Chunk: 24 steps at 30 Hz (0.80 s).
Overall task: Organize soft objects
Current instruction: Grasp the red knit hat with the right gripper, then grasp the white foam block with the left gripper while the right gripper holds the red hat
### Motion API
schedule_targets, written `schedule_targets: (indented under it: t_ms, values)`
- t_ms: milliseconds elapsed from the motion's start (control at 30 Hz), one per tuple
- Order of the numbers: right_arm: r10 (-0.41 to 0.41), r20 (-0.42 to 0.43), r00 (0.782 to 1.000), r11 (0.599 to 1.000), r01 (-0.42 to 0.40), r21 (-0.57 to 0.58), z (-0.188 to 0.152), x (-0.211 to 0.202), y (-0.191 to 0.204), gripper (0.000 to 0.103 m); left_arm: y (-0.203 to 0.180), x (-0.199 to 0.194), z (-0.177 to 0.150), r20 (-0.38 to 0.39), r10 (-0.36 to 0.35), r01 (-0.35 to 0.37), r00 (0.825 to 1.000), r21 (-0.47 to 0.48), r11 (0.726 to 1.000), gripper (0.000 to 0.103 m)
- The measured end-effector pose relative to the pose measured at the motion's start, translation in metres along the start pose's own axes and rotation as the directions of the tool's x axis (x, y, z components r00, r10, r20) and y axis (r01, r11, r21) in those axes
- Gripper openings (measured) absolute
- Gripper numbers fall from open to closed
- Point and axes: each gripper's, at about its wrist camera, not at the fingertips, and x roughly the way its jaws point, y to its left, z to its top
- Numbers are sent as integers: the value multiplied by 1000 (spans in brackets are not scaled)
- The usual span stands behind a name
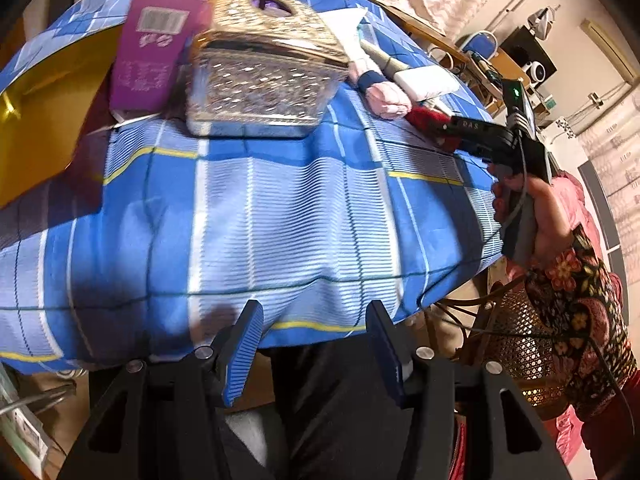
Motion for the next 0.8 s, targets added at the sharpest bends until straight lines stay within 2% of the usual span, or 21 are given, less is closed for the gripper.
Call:
schedule_targets:
  t_ms: [167, 267, 400, 433, 500, 533, 700, 800]
  values:
    - [19, -72, 997, 1000, -20, -14, -15, -18, -12, 46, -23, 12, 24, 1, -25, 25, 1000, 42, 999, 53]
    - [38, -110, 993, 999, -39, -8, -20, -29, -24, 46, -48, 19, 43, 23, -11, 8, 1000, 116, 993, 55]
    - [-21, -61, 998, 999, 24, 49, -25, -44, -50, 46, -84, 33, 76, 51, 12, -22, 999, 218, 976, 55]
    - [-27, -57, 998, 994, 32, 100, -26, -47, -61, 46, -93, 39, 86, 54, 7, -19, 999, 239, 971, 58]
    - [-3, -36, 999, 988, 8, 155, -24, -51, -73, 46, -108, 50, 104, 70, 11, -30, 997, 276, 961, 63]
    - [-15, -25, 1000, 986, 19, 167, -23, -53, -78, 46, -116, 55, 113, 77, 16, -38, 997, 294, 955, 63]
    - [26, -12, 1000, 977, -23, 213, -19, -59, -90, 46, -157, 89, 160, 148, 79, -134, 986, 411, 902, 68]
    - [24, -3, 1000, 978, -23, 207, -16, -61, -89, 46, -174, 108, 180, 160, 81, -149, 984, 478, 866, 70]
